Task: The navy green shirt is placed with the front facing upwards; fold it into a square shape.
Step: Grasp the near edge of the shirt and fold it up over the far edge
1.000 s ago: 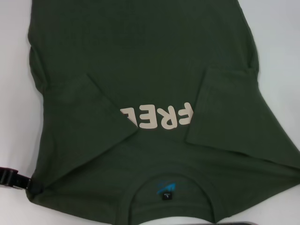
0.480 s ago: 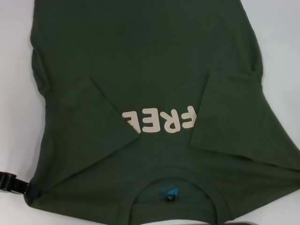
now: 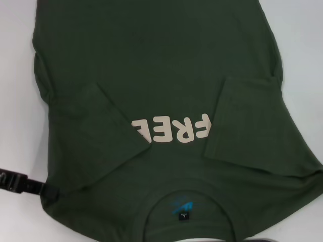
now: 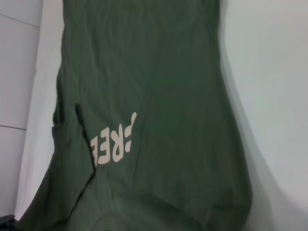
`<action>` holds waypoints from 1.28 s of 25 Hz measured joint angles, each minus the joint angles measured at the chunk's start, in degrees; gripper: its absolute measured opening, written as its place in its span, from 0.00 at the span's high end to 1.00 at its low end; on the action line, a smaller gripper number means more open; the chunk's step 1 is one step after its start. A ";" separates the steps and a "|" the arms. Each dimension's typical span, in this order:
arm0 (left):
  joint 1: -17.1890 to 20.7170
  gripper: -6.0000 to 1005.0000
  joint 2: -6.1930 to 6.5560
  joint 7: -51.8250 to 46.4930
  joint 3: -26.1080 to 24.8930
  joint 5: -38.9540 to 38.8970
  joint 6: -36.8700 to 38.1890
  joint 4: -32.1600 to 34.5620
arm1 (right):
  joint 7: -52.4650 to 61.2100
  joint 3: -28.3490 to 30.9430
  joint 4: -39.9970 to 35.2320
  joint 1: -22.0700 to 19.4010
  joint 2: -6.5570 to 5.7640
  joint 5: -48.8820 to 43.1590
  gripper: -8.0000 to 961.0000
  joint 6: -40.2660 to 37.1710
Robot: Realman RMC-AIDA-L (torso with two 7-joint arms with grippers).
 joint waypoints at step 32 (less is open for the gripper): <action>-14.26 0.93 2.52 -6.24 -0.76 -21.26 -24.05 -6.09 | 4.49 1.33 0.19 23.76 -2.12 0.82 0.95 11.92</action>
